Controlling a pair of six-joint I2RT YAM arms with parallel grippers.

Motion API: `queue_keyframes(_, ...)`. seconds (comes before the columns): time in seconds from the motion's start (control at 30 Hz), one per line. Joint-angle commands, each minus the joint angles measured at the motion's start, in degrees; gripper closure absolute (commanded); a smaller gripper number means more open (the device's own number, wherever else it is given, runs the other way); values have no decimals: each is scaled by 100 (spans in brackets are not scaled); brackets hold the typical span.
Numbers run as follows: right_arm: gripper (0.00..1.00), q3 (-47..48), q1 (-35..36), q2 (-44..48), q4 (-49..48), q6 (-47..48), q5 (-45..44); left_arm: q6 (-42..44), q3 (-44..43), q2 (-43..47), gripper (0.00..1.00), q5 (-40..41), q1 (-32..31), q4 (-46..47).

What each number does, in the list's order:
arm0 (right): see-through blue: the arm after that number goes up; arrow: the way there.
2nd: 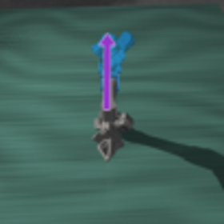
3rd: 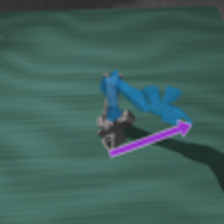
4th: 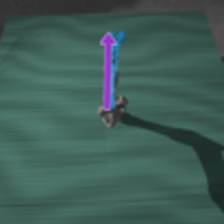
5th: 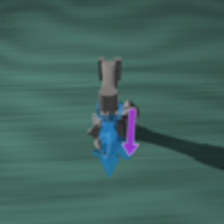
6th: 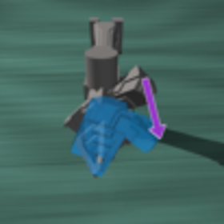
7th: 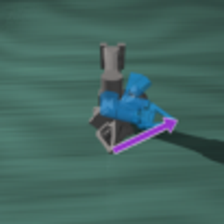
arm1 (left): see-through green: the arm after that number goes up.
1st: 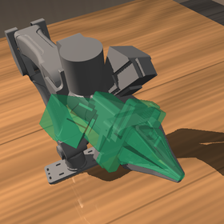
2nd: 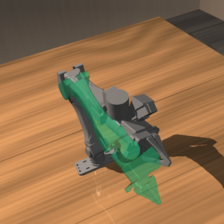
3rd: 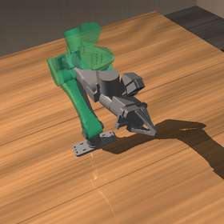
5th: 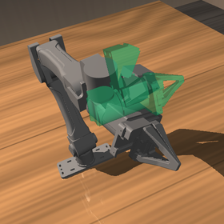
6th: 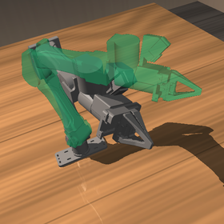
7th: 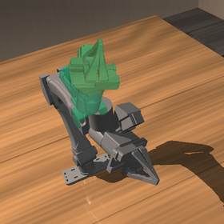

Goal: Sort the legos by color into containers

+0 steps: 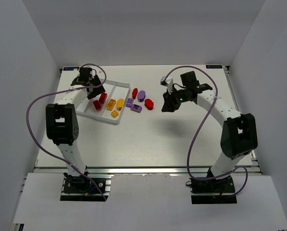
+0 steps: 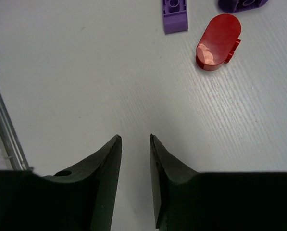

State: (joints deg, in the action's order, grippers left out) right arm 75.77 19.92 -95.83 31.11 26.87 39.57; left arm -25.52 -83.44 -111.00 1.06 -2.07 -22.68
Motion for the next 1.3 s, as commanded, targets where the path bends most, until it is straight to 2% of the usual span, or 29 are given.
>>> queue_keyframes(0.0,64,473,257,-277,-219,-410,-730,108,-59,832,33,-62,40,-44)
queue_keyframes(0.03,59,578,284,-383,-255,-541,-880,117,37,991,33,-88,40,-35)
queue_keyframes(0.07,49,745,345,-575,-377,-717,-985,109,291,1184,34,-97,40,0)
queue_keyframes(0.1,45,834,380,-690,-421,-988,-1117,100,450,1403,34,-280,40,26)
queue_keyframes(0.13,37,921,416,-891,-448,-1095,-1336,82,643,1867,34,-325,40,87)
queue_keyframes(0.23,29,1203,539,-1147,-597,-1474,-1653,-111,1644,2695,34,-484,48,193)
queue_keyframes(0.3,25,1378,662,-1393,-685,-1545,-1803,-338,2479,3547,33,-510,40,237)
queue_keyframes(0.5,25,1862,978,-2070,-852,-1667,-2366,-857,3991,5429,33,-431,40,-26)
queue_keyframes(0.7,26,2477,1066,-2633,-896,-1844,-2700,-1157,4389,6361,33,-300,40,-430)
queue_keyframes(0.93,28,2715,1189,-3055,-1098,-1791,-3385,-1201,4231,6661,33,-185,40,-913)
queue_keyframes(1.2,35,2750,1189,-3266,-1125,-1738,-3211,-1350,4275,6820,33,-185,40,-984)
queue_keyframes(1.27,40,2751,1198,-3301,-1108,-1703,-3184,-1386,4266,6855,33,-185,40,-1010)
